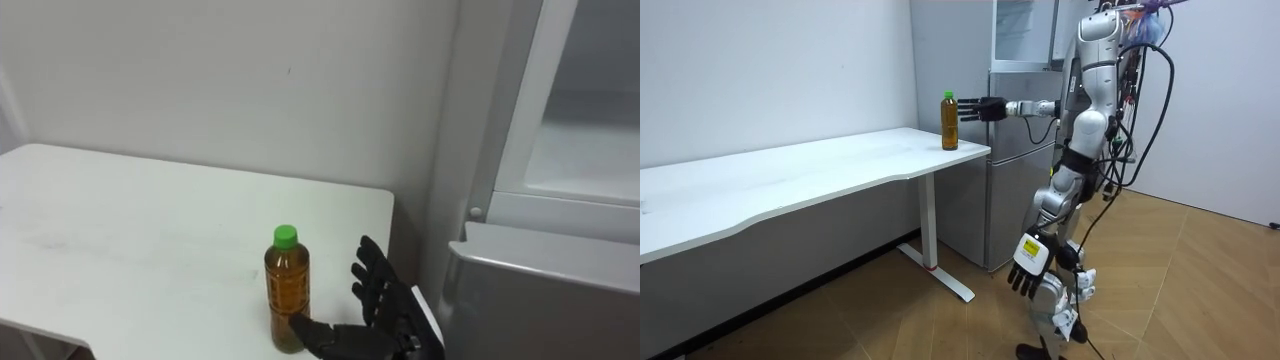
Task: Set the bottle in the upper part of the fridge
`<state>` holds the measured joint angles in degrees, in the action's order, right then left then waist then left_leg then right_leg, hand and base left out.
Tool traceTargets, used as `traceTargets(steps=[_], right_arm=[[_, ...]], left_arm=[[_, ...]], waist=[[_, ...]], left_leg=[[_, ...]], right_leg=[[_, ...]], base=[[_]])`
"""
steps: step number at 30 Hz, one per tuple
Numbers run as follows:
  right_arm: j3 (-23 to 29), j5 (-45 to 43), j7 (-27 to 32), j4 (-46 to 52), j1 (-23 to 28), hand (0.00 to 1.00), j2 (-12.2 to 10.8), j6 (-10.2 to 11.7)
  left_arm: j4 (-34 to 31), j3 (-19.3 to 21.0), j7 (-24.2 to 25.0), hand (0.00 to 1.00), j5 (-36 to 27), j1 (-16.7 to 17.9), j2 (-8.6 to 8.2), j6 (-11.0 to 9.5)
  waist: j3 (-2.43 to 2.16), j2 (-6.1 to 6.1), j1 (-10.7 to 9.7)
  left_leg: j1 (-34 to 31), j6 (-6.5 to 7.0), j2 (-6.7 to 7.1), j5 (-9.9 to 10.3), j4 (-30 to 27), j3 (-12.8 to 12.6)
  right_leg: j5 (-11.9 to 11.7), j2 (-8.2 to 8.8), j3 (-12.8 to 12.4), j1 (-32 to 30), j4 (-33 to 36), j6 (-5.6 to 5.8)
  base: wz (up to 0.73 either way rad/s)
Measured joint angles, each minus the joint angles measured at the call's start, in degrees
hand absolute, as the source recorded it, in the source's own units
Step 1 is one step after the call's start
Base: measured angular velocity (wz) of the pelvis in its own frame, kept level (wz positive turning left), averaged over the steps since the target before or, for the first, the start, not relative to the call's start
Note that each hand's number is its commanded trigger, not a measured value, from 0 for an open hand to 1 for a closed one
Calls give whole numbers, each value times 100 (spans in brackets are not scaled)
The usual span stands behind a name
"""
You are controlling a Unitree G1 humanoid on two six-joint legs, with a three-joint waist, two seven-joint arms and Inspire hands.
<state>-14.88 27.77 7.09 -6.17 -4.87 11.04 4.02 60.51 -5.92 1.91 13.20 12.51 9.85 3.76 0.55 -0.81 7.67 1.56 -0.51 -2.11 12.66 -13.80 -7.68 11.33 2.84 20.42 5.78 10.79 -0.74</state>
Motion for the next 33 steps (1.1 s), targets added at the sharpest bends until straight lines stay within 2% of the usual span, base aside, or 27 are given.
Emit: traceTargets(steps=[6, 16, 22, 33], right_arm=[[-12, -109, 317, -199, -274, 0, 4, 0], [-16, -108, 507, -310, -293, 0, 6, 0], [-8, -323, 659, -477, -476, 0, 5, -2], [-32, -362, 1042, -947, -863, 0, 2, -48]], left_arm=[[0, 0, 117, 0, 0, -47, 1, 76], [14, -2, 136, 0, 134, -55, 0, 138], [-111, 19, 177, 0, 502, -44, -14, 267], [-287, 8, 229, 0, 523, -20, -13, 484]], waist=[[18, -27, 43], [28, -61, 52], [29, -60, 67], [16, -97, 171]], left_leg=[[-19, 0, 20, 0, 9, 4], [7, 28, 69, -15, 22, 29], [3, 32, 73, -18, 33, 72], [15, 44, 110, -28, 13, 252]], right_leg=[[19, 15, 15, -1, -7, 28], [35, 60, 45, 46, -4, 57], [36, 65, 95, 62, -5, 59], [45, 58, 253, 135, -7, 74]], base=[[2], [2], [3], [7]])
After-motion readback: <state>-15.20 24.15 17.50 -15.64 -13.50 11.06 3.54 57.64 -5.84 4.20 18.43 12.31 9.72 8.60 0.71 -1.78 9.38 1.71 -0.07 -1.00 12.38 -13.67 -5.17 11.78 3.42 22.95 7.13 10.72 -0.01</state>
